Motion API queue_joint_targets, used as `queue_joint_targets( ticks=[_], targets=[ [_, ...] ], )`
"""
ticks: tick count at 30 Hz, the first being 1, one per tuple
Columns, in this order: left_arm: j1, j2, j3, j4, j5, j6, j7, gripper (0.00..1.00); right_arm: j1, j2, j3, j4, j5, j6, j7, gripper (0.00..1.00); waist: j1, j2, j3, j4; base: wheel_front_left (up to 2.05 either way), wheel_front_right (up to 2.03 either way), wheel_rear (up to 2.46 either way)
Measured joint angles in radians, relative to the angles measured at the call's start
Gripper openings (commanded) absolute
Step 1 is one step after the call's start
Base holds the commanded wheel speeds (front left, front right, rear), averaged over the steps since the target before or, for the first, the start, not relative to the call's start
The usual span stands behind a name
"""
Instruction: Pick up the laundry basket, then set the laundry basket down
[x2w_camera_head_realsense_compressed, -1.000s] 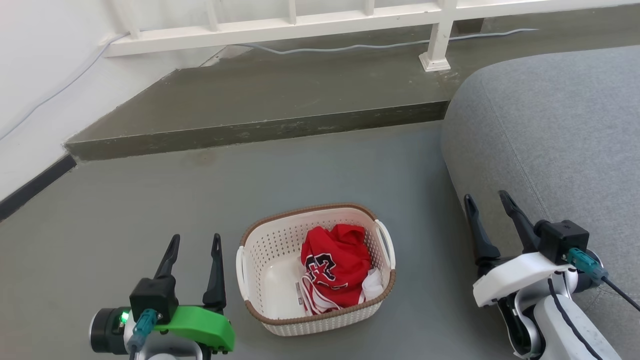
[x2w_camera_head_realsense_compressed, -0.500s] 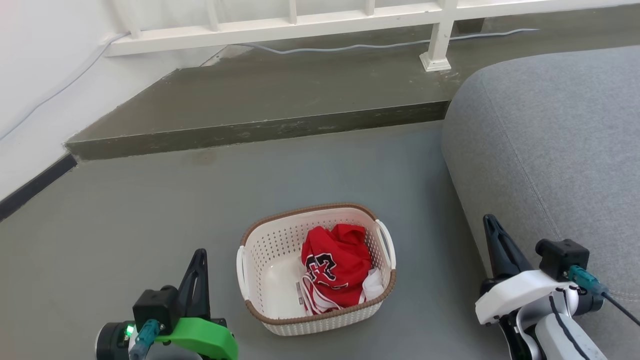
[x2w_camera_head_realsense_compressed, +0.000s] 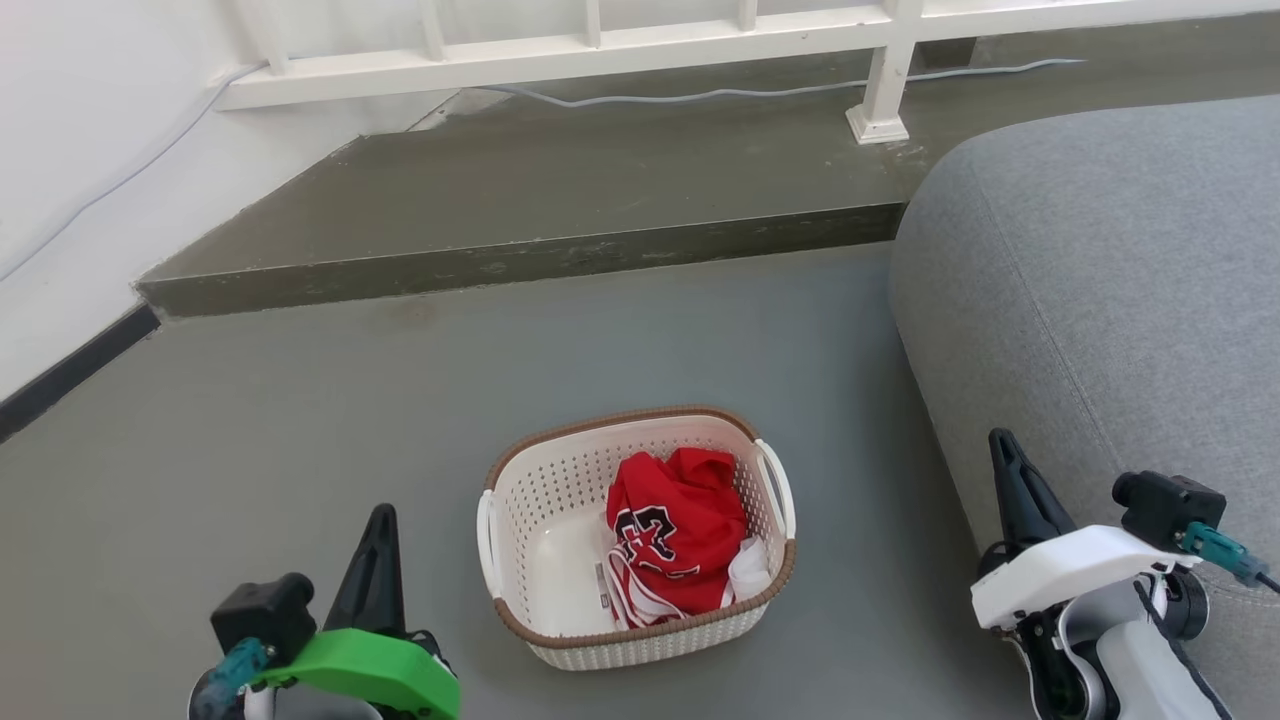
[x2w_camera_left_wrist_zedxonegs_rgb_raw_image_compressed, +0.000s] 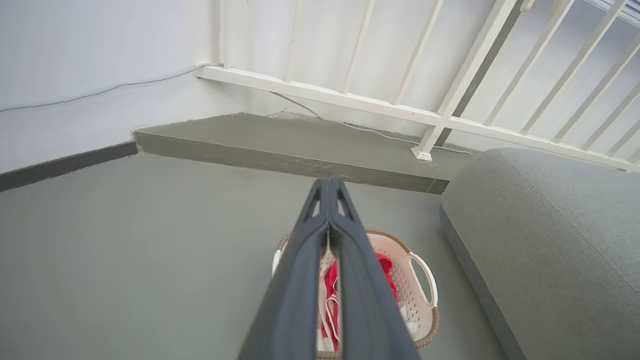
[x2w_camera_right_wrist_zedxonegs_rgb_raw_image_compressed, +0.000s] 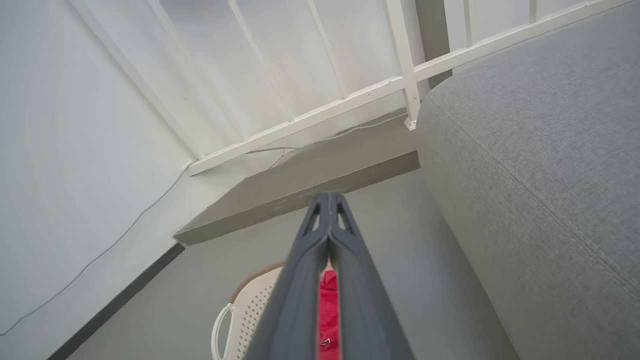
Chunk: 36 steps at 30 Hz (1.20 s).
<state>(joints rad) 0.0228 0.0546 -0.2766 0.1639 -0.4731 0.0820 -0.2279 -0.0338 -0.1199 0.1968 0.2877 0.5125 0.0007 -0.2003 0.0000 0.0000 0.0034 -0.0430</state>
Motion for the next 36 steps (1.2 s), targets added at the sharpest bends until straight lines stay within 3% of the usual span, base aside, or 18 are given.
queue_joint_targets(
  ticks=[36],
  targets=[
    [-0.003,0.010,0.116,0.022,-0.468,-0.066,0.114,0.00,-0.006,0.030,-0.128,0.000,0.420,0.043,0.123,0.00,0.0000,0.0000,0.000,0.016,0.00,0.00,0.00]
  ],
)
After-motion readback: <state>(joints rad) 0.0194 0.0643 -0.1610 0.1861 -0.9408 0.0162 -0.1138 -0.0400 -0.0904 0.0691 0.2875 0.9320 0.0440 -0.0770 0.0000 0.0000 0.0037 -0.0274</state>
